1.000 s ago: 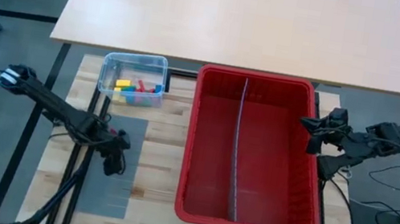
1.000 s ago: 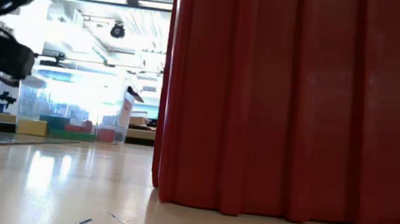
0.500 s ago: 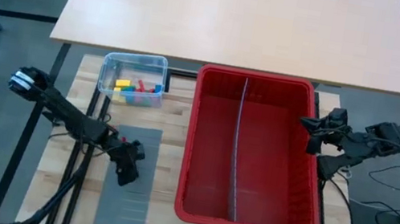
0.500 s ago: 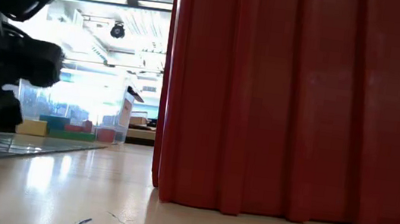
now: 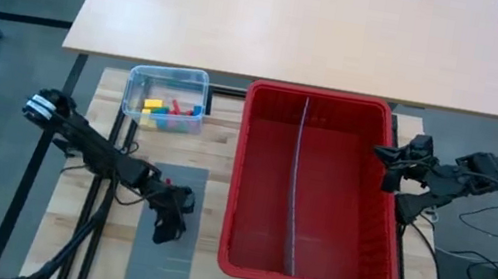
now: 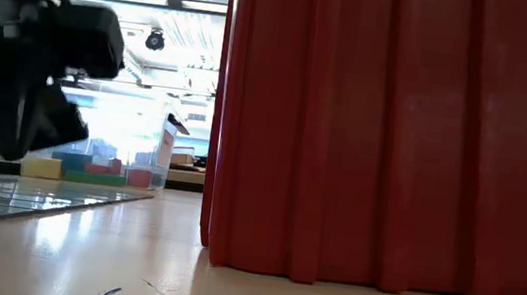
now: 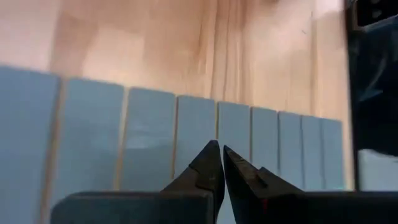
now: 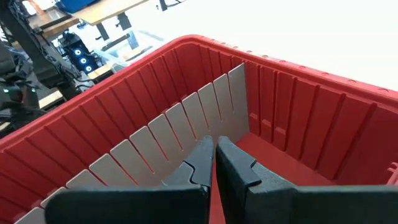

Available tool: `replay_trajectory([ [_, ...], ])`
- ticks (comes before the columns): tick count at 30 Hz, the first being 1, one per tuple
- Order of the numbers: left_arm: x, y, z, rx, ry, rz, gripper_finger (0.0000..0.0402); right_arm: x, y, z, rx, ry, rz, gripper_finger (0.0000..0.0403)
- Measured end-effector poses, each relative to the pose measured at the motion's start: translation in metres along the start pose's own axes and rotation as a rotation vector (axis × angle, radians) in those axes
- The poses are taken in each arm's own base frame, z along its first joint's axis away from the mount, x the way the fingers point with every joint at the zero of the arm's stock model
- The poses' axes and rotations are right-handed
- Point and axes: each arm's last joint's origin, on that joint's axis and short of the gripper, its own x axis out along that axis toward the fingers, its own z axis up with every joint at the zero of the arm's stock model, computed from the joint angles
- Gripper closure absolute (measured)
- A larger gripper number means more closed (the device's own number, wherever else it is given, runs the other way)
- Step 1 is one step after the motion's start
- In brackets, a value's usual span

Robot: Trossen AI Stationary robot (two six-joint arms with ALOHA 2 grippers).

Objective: Sort blocks
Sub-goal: Insert the bin divider into the red bin

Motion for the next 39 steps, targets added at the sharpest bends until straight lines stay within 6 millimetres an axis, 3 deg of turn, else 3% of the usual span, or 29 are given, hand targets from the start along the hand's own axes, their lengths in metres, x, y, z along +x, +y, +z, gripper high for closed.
replay_trajectory([
  [7,-0.008,-0.029,-0.02,0.16,0.136,0.059,0.0401,0.0,0.0,0.0,-0.013,0.001,0.0,0.0403],
  [14,-0.014,-0.078,-0.045,0.241,0.108,-0.003,0.0401,0.0,-0.001,-0.001,-0.023,0.006,-0.005,0.0403],
  [18,-0.015,-0.095,-0.054,0.202,0.091,-0.005,0.0401,0.0,-0.001,-0.001,-0.024,-0.001,-0.012,0.0403],
  [30,0.01,-0.11,-0.056,0.068,0.083,-0.04,0.0401,0.017,0.035,0.006,-0.171,-0.016,0.047,0.0403],
  [35,0.019,-0.124,-0.053,0.07,0.106,-0.082,0.0399,0.021,0.041,0.004,-0.18,0.004,0.043,0.0403],
  [39,0.027,-0.138,-0.054,0.108,0.11,-0.103,0.0373,0.021,0.041,0.004,-0.176,0.002,0.046,0.0403],
])
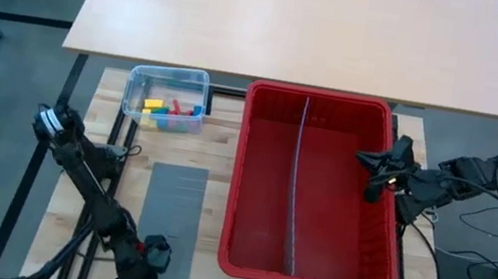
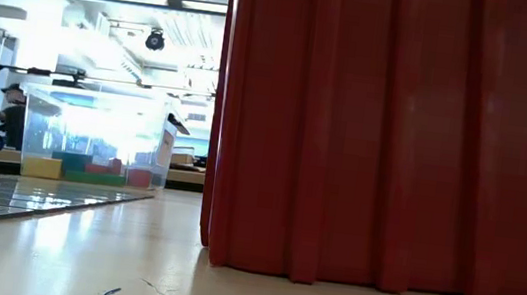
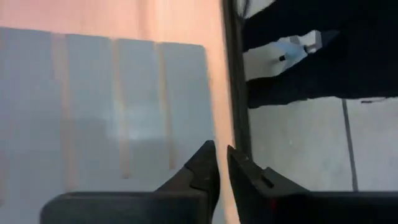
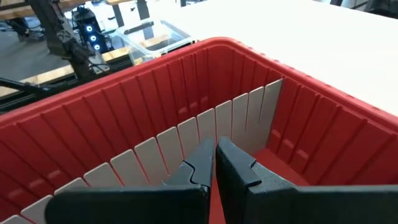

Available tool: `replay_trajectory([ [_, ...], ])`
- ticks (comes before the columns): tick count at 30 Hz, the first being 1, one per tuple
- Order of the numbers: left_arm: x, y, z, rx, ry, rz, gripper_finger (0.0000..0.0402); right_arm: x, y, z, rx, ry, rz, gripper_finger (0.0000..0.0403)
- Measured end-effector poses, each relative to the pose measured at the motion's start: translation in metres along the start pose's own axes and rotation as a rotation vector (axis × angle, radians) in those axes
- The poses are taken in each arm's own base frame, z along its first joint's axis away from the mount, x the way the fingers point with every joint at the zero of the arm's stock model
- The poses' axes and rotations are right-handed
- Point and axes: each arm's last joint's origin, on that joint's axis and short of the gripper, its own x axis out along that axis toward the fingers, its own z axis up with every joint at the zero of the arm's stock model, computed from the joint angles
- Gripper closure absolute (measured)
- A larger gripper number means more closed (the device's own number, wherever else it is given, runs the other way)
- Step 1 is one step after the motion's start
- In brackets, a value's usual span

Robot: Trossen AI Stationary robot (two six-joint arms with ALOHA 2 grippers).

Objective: Sort blocks
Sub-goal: Insert the bin divider into the red bin

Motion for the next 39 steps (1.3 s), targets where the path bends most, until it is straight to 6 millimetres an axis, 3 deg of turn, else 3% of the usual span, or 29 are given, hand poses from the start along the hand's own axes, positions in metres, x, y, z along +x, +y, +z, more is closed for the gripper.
replay_trajectory([
  [4,0.009,-0.006,-0.003,-0.001,0.024,0.011,0.032,0.0,0.0,0.0,0.002,-0.001,0.0,0.0403],
  [12,0.015,-0.005,-0.007,-0.092,0.04,0.028,0.0178,0.0,0.0,0.0,0.015,-0.002,0.002,0.0403],
  [16,0.018,0.002,-0.012,-0.115,0.084,0.098,0.0132,0.0,0.0,0.0,0.016,0.008,0.017,0.0403],
  [22,0.019,0.016,-0.023,-0.251,0.186,0.261,0.0126,0.0,0.001,0.0,0.031,0.026,0.044,0.0403],
  [27,0.019,0.017,-0.024,-0.265,0.186,0.275,0.0128,0.0,0.002,-0.001,0.04,0.041,0.063,0.0403],
  [33,0.022,0.007,-0.018,-0.193,0.189,0.256,0.0128,0.004,0.008,-0.001,0.028,0.052,0.058,0.0403],
  [39,0.04,-0.01,-0.009,-0.065,0.218,0.216,0.0128,0.008,0.012,-0.001,0.02,0.06,0.054,0.0403],
])
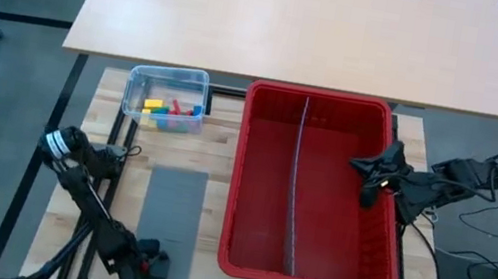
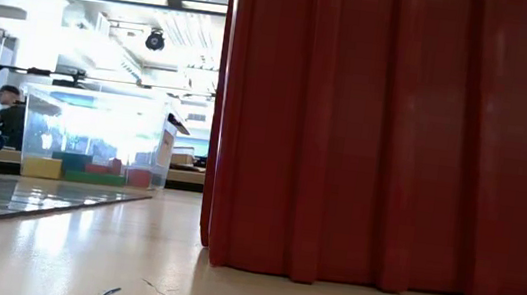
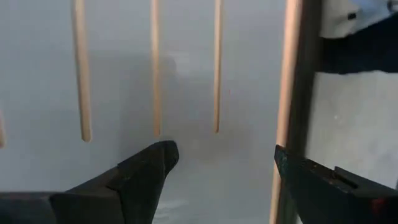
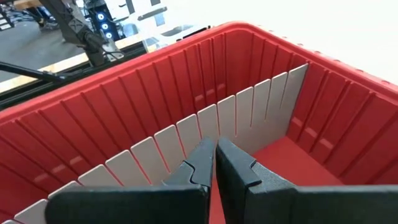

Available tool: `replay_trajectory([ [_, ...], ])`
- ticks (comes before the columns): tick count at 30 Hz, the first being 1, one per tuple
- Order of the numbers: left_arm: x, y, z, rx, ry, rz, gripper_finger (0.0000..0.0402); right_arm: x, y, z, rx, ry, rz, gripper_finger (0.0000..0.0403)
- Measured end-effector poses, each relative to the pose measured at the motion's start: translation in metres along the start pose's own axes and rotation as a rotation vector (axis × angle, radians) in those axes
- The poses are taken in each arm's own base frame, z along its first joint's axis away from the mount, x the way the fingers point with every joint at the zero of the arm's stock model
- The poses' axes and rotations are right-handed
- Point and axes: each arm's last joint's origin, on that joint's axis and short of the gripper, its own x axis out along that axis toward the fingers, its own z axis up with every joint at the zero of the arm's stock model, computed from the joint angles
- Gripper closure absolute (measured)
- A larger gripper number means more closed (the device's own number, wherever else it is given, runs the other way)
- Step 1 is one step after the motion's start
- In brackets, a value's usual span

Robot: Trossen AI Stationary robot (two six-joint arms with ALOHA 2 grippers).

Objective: Sort blocks
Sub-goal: Insert the bin divider into the red bin

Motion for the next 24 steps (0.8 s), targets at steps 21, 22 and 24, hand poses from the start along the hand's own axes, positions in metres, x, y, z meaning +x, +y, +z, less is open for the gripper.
replay_trajectory([
  [21,0.012,-0.055,0.003,0.103,-0.186,0.235,0.0129,0.006,0.007,-0.001,-0.048,0.023,0.004,0.0403],
  [22,0.015,-0.059,0.005,0.097,-0.193,0.235,0.0129,0.006,0.007,-0.001,-0.063,0.023,0.004,0.0403],
  [24,0.022,-0.066,0.009,0.081,-0.205,0.235,0.0129,0.006,0.007,-0.001,-0.092,0.022,0.005,0.0403],
])
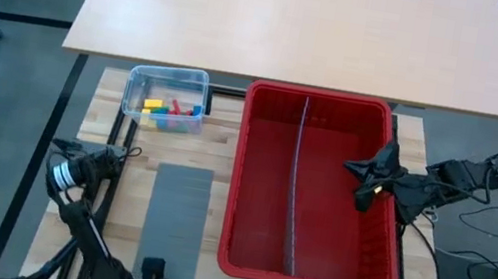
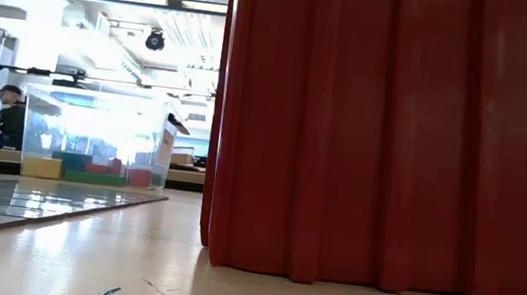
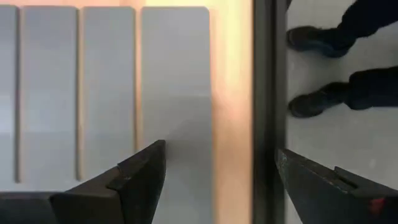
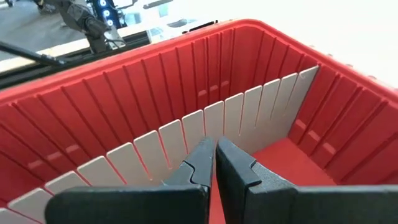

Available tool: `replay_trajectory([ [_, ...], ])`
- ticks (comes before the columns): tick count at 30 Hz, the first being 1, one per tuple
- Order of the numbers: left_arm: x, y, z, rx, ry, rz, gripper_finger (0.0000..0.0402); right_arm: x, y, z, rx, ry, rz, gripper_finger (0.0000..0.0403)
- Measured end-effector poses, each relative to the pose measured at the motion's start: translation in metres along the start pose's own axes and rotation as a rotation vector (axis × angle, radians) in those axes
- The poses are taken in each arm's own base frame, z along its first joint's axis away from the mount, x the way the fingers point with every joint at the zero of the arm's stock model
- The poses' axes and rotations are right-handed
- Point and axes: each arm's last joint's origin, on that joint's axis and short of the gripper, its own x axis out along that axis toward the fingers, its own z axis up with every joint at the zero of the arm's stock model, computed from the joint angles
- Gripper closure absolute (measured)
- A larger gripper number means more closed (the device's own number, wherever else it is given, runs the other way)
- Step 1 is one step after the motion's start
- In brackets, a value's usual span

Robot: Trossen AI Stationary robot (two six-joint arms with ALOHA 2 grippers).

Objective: Sort blocks
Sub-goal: Insert the bin divider into the red bin

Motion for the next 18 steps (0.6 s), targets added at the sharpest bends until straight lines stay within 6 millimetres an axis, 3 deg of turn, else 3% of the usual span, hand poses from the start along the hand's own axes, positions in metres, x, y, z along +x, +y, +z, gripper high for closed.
replay_trajectory([
  [4,0.002,-0.014,0.009,-0.04,-0.027,0.052,0.0129,-0.002,-0.001,0.0,-0.034,0.009,0.029,0.0403],
  [9,-0.005,-0.016,0.015,-0.09,-0.006,0.198,0.0129,-0.006,-0.004,0.0,-0.038,0.006,0.057,0.0403],
  [18,0.007,-0.02,0.012,-0.169,0.016,0.189,0.0129,-0.01,-0.009,0.0,-0.064,-0.01,0.069,0.0403],
])
